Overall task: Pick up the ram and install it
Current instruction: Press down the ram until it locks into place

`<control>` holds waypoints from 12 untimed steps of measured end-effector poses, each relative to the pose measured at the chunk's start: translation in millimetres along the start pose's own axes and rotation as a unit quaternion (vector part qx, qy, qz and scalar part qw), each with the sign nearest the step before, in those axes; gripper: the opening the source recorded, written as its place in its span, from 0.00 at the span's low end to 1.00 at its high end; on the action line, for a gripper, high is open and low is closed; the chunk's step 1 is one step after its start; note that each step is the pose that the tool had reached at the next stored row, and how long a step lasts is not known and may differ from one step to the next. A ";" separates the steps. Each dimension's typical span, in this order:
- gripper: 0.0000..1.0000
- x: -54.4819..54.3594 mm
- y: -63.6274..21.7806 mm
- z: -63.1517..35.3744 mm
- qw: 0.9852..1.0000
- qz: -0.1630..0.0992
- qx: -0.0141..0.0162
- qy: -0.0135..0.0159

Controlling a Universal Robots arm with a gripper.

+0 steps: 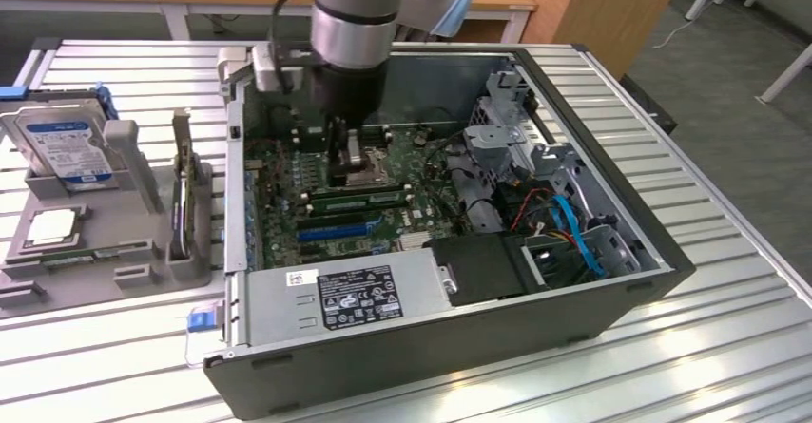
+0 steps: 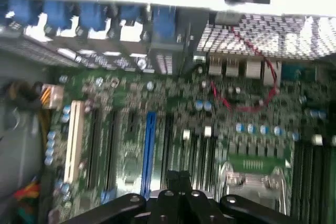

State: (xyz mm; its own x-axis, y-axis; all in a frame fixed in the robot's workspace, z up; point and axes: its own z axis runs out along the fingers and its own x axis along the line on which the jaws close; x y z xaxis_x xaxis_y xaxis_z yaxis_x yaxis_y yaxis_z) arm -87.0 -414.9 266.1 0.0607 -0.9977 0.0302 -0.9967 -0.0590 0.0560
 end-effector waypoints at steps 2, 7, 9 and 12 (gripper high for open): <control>0.10 1.3 -8.6 -5.6 1.000 0.000 -0.001 0.000; 0.10 4.7 -30.4 -19.3 1.000 0.000 -0.004 0.000; 0.10 6.1 -39.3 -25.0 1.000 0.000 -0.005 0.000; 0.10 8.1 -50.7 -36.8 1.000 0.000 -0.006 0.000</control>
State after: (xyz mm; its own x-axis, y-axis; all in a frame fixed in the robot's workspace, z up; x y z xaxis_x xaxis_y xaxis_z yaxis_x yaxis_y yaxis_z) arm -34.0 -418.7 300.2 0.0612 -0.9977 0.0295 -0.9959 -0.0591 0.0680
